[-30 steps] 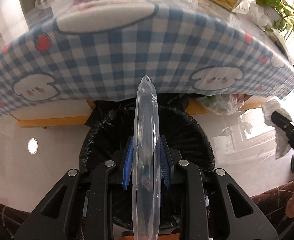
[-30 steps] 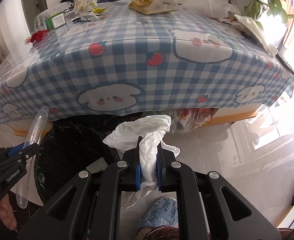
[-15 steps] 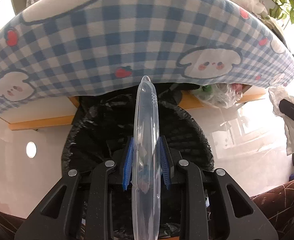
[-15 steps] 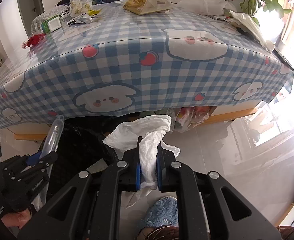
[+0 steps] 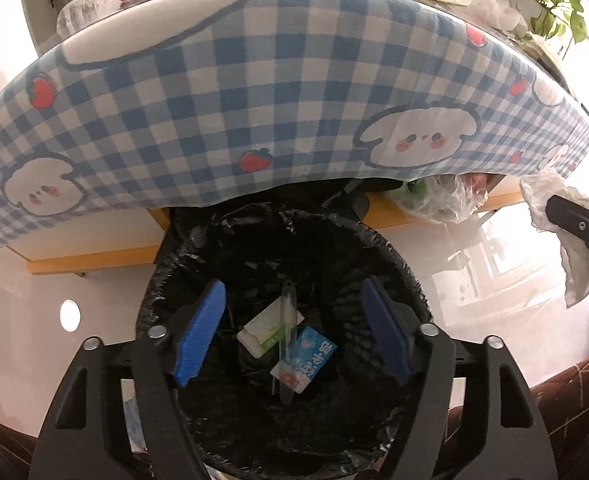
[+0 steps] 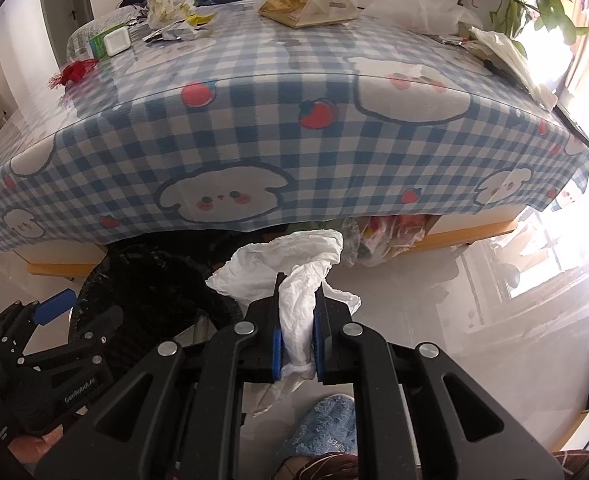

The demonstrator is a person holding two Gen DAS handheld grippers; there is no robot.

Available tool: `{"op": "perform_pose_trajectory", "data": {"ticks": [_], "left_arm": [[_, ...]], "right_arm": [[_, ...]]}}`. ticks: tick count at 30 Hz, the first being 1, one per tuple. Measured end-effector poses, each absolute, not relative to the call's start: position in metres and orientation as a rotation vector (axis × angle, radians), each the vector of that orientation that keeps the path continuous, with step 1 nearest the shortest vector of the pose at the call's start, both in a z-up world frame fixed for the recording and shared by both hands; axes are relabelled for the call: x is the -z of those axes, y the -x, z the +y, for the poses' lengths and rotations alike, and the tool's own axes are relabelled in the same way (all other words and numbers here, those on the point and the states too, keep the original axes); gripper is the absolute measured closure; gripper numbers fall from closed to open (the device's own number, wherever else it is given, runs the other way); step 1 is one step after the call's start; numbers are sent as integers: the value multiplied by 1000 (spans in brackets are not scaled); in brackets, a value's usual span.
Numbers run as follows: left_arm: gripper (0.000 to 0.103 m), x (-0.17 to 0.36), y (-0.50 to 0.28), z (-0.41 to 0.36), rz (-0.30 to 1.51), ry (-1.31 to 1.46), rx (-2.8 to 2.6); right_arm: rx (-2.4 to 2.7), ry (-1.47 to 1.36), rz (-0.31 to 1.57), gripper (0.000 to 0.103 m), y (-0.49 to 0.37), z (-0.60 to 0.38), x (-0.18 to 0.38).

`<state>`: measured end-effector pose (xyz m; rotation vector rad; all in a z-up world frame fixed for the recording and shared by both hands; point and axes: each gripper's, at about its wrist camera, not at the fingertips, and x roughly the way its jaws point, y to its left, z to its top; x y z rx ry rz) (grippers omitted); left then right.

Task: Collect trash
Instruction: 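Lower the clear tube into the black bin and open the left tool, then lower the white tissue into the black bin and open the right tool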

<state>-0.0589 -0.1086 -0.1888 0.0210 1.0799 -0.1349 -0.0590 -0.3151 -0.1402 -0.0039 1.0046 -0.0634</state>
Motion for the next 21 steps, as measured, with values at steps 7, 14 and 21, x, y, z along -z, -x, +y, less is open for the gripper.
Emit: {"op": "perform_pose_trajectory", "data": {"ticks": [7,14,21], "left_arm": [[10,178,67,-83,1035,-14,100],[6,179,68,-56,1043,4,53],[6,178,72,-24,1043,18,12]], "right_arm": [[35,20,1013,93,61,-287,150],[-7,54,1035,93,63,-252,162],[-41,73,1024,93,61,-224,159]]}}
